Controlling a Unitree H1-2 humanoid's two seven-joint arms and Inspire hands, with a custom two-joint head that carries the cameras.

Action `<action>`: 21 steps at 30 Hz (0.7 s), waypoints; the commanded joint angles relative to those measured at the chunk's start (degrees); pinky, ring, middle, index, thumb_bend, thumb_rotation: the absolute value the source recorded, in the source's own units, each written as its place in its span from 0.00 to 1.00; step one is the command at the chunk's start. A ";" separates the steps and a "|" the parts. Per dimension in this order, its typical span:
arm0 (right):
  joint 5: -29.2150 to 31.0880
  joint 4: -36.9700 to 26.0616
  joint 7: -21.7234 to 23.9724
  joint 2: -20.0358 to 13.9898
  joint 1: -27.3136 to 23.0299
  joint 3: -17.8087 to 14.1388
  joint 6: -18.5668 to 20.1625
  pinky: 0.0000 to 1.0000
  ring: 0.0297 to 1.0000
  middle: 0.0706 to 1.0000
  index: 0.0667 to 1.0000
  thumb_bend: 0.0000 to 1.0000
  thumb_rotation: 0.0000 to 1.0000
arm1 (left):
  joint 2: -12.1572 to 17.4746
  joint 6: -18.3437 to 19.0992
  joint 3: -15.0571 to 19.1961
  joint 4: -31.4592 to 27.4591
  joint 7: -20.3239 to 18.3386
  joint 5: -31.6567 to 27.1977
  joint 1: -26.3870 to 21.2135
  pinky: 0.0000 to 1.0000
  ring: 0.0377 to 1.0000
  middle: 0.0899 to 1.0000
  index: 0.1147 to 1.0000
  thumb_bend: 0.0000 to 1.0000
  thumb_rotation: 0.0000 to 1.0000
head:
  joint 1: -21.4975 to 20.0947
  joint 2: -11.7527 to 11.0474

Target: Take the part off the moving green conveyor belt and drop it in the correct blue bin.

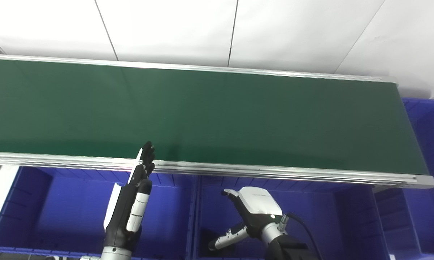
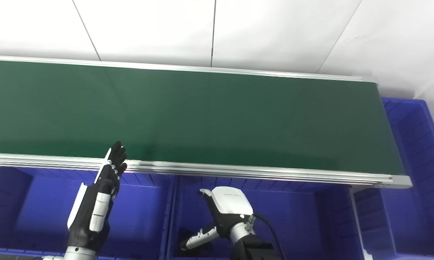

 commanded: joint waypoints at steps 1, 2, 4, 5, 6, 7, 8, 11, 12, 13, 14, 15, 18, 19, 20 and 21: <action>1.30 -4.33 -2.03 2.14 1.15 0.54 -0.20 0.39 0.50 0.69 0.84 1.00 0.49 | 0.29 -0.69 -0.16 -1.84 -0.62 -0.04 0.08 1.00 1.00 1.00 1.00 0.66 1.00 | 0.02 -0.09; 1.80 -5.51 -2.97 2.32 1.78 0.52 -0.49 0.33 0.43 0.64 0.82 1.00 0.48 | 0.31 -0.63 -0.20 -1.86 -0.69 -0.14 0.06 1.00 1.00 1.00 1.00 0.66 1.00 | 0.13 -0.25; 3.33 -9.33 -4.35 2.49 3.38 0.55 -1.27 0.25 0.32 0.50 0.77 0.99 0.47 | 0.32 -0.69 -0.28 -1.83 -0.76 -0.17 0.04 1.00 1.00 1.00 1.00 0.65 1.00 | 0.25 -0.40; 4.13 -12.07 -4.94 2.76 4.52 0.56 -1.45 0.28 0.38 0.53 0.74 0.96 0.48 | 0.35 -0.84 -0.29 -1.75 -0.77 -0.05 0.03 1.00 1.00 1.00 1.00 0.65 1.00 | 0.25 -0.40; 4.76 -14.89 -4.72 3.26 5.61 0.56 -1.17 0.29 0.39 0.54 0.74 0.96 0.49 | 0.40 -0.90 -0.27 -1.66 -0.78 -0.01 0.04 1.00 1.00 1.00 1.00 0.64 1.00 | 0.33 -0.67; 5.59 -17.57 -4.35 3.88 6.65 0.50 -0.71 0.31 0.42 0.55 0.73 0.94 0.50 | 0.45 -0.97 -0.24 -1.58 -0.80 0.02 0.04 1.00 1.00 1.00 1.00 0.65 1.00 | 0.33 -0.67; 7.17 -19.85 -4.72 4.64 7.82 0.35 -0.42 0.32 0.42 0.55 0.71 0.92 0.51 | 0.53 -1.05 -0.22 -1.50 -0.87 -0.08 0.06 1.00 1.00 1.00 1.00 0.64 1.00 | 0.26 -0.95; 25.67 -22.63 -20.69 9.03 15.73 -1.30 -8.32 0.33 0.41 0.50 0.60 0.87 0.44 | 0.61 -1.13 -0.07 -1.38 -0.80 -0.03 0.09 1.00 1.00 1.00 1.00 0.64 1.00 | 0.92 -1.15; 33.33 -22.28 -26.73 9.99 18.55 -1.32 -13.80 0.32 0.39 0.47 0.56 0.77 0.46 | 0.63 -1.17 -0.01 -1.32 -0.74 0.16 0.08 1.00 1.00 1.00 1.00 0.64 1.00 | 0.95 -1.18; 38.50 -21.65 -31.06 10.60 20.51 -1.02 -18.24 0.33 0.39 0.47 0.55 0.68 0.53 | 0.70 -1.26 0.16 -1.16 -0.68 0.34 0.00 1.00 1.00 1.00 1.00 0.65 1.00 | 1.06 -1.41; 41.47 -21.16 -33.63 10.78 21.54 -0.72 -20.98 0.33 0.39 0.48 0.55 0.62 0.58 | 0.75 -1.33 0.26 -1.04 -0.63 0.48 -0.05 1.00 0.99 1.00 1.00 0.65 1.00 | 1.06 -1.41; 44.95 -19.60 -37.11 11.81 23.00 -0.43 -24.88 0.33 0.39 0.48 0.55 0.62 0.59 | 0.83 -1.44 0.45 -0.83 -0.53 0.68 -0.15 1.00 0.99 1.00 1.00 0.65 1.00 | 0.62 -1.65; 51.32 -13.44 -43.90 13.38 24.01 -0.79 -33.81 0.44 0.48 0.59 0.64 0.57 0.77 | 1.27 -1.65 0.81 -0.27 -0.79 0.01 -0.50 1.00 0.99 1.00 1.00 0.64 1.00 | 0.03 -1.95; 51.22 -9.74 -45.74 13.05 22.72 -2.15 -36.64 0.47 0.52 0.63 0.67 0.57 0.79 | 1.46 -1.64 0.89 -0.08 -1.02 -0.40 -0.60 1.00 0.99 1.00 1.00 0.64 1.00 | -0.17 -2.12; 51.01 -7.12 -47.10 12.75 21.75 -3.06 -38.63 0.57 0.63 0.74 0.74 0.60 0.86 | 1.60 -1.65 0.97 0.07 -1.17 -0.68 -0.68 1.00 1.00 1.00 1.00 0.64 1.00 | -0.26 -2.20; 50.46 -4.16 -48.20 12.38 20.50 -4.15 -39.79 0.58 0.64 0.74 0.74 0.60 0.87 | 1.83 -1.73 1.11 0.29 -1.28 -0.83 -0.76 1.00 1.00 1.00 1.00 0.64 1.00 | -0.83 -2.44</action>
